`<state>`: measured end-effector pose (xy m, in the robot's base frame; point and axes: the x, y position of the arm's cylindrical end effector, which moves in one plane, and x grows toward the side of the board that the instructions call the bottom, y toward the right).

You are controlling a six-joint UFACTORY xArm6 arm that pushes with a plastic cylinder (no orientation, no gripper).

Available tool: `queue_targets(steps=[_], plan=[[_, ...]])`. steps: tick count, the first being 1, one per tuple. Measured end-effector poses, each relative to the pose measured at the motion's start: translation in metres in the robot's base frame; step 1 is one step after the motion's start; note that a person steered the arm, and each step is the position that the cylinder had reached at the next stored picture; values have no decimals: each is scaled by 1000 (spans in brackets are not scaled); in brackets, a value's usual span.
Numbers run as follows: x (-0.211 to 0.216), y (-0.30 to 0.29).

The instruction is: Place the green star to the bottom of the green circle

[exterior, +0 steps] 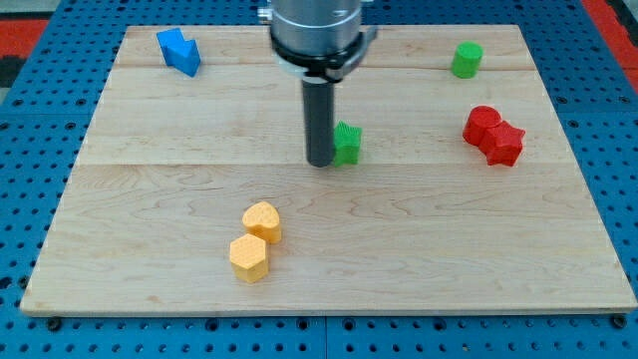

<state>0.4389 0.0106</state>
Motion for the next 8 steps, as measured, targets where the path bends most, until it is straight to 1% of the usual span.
queue_targets(steps=[1, 2, 3, 5, 7, 8], plan=[[-10, 46], [-48, 87], [-81, 102], [-120, 103], [-55, 103], [-7, 92]])
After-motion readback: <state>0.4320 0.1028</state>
